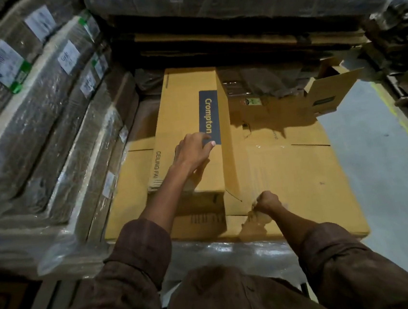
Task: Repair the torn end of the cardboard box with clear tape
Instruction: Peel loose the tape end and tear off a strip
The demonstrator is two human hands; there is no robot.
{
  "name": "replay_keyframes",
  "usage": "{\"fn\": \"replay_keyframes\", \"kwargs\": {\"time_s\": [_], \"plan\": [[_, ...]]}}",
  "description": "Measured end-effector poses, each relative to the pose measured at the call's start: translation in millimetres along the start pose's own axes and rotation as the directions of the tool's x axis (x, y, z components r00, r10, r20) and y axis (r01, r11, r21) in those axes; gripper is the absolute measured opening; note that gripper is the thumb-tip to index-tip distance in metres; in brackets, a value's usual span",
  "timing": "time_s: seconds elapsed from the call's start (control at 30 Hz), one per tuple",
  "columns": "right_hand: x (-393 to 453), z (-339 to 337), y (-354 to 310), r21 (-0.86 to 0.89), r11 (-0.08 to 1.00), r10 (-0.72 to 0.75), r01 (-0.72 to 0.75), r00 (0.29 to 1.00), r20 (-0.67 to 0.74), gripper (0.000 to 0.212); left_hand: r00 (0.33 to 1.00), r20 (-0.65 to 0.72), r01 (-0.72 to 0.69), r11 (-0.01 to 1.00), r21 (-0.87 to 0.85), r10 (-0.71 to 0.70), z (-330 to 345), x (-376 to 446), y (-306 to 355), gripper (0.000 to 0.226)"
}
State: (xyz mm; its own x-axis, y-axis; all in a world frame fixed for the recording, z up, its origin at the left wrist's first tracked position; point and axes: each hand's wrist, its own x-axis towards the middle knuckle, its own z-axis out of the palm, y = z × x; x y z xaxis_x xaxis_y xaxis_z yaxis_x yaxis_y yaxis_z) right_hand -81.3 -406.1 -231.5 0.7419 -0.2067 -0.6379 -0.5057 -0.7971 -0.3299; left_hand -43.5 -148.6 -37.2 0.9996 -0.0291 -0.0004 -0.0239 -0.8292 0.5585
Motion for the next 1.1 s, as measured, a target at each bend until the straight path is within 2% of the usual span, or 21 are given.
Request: {"fn": "replay_keyframes", "kwargs": {"time_s": [0.1, 0.17, 0.2, 0.27, 0.37, 0.43, 0.6, 0.7, 0.8, 0.87, 0.97, 1.1], "plan": [[6.0, 16.5, 11.9, -0.154, 0.988, -0.009, 0.018, 0.998, 0.055, 0.027, 0.998, -0.058, 0.006, 0.994, -0.113, -0.013, 5.0, -4.5, 4.8, 0.035], [14.7, 30.9, 18.5, -0.148, 0.989, -0.02, 0.021, 1.0, 0.006, 0.028, 0.997, -0.078, 0.011, 0.982, -0.187, -0.027, 7.5, -8.6, 6.6, 0.032], [15.5, 33.8, 22.3, -0.127, 0.991, -0.048, 0.045, 0.999, -0.024, 0.034, 0.996, -0.077, 0.017, 0.975, -0.22, -0.035, 8.6, -11.6, 7.1, 0.031], [23.0, 42.1, 31.0, -0.201, 0.978, -0.092, 0.063, 0.986, -0.139, 0.052, 0.996, -0.062, 0.038, 0.952, -0.303, -0.06, 9.6, -19.6, 8.0, 0.03], [17.8, 33.0, 36.4, -0.336, 0.938, -0.15, 0.089, 0.976, -0.159, 0.044, 0.996, -0.048, 0.053, 0.904, -0.424, -0.081, 6.4, -33.7, 10.3, 0.028], [6.7, 17.1, 29.0, -0.32, 0.94, -0.166, 0.114, 0.976, -0.139, 0.035, 0.995, -0.057, 0.041, 0.883, -0.468, -0.076, 1.4, -42.4, 11.2, 0.027], [-2.7, -49.7, -17.5, -0.065, 0.997, -0.047, 0.044, 0.998, -0.047, 0.015, 0.986, -0.071, 0.082, 0.811, -0.58, -0.151, -15.6, -53.9, 9.5, 0.027], [-23.8, -106.3, -63.3, 0.078, 0.994, -0.078, 0.079, 0.997, -0.014, 0.013, 0.959, -0.15, 0.108, 0.799, -0.592, -0.241, -31.1, -50.3, 8.3, 0.026], [-61.7, -160.4, -112.8, 0.226, 0.955, -0.178, 0.191, 0.981, -0.077, 0.012, 0.934, -0.211, 0.103, 0.783, -0.613, -0.288, -51.4, -41.8, 5.0, 0.034], [-96.5, -183.2, -145.3, 0.331, 0.891, -0.259, 0.31, 0.947, -0.19, 0.015, 0.938, -0.217, 0.071, 0.763, -0.642, -0.269, -66.2, -36.1, 4.7, 0.042], [-159.1, -191.4, -181.6, 0.386, 0.737, -0.438, 0.555, 0.827, -0.354, 0.009, 0.963, -0.15, 0.061, 0.718, -0.693, -0.226, -89.1, -30.7, 10.0, 0.046], [-223.1, -163.4, -203.4, 0.409, 0.544, -0.632, 0.733, 0.678, -0.375, 0.015, 0.985, 0.045, 0.137, 0.599, -0.789, -0.166, -116.5, -26.7, 7.8, 0.059]]}}
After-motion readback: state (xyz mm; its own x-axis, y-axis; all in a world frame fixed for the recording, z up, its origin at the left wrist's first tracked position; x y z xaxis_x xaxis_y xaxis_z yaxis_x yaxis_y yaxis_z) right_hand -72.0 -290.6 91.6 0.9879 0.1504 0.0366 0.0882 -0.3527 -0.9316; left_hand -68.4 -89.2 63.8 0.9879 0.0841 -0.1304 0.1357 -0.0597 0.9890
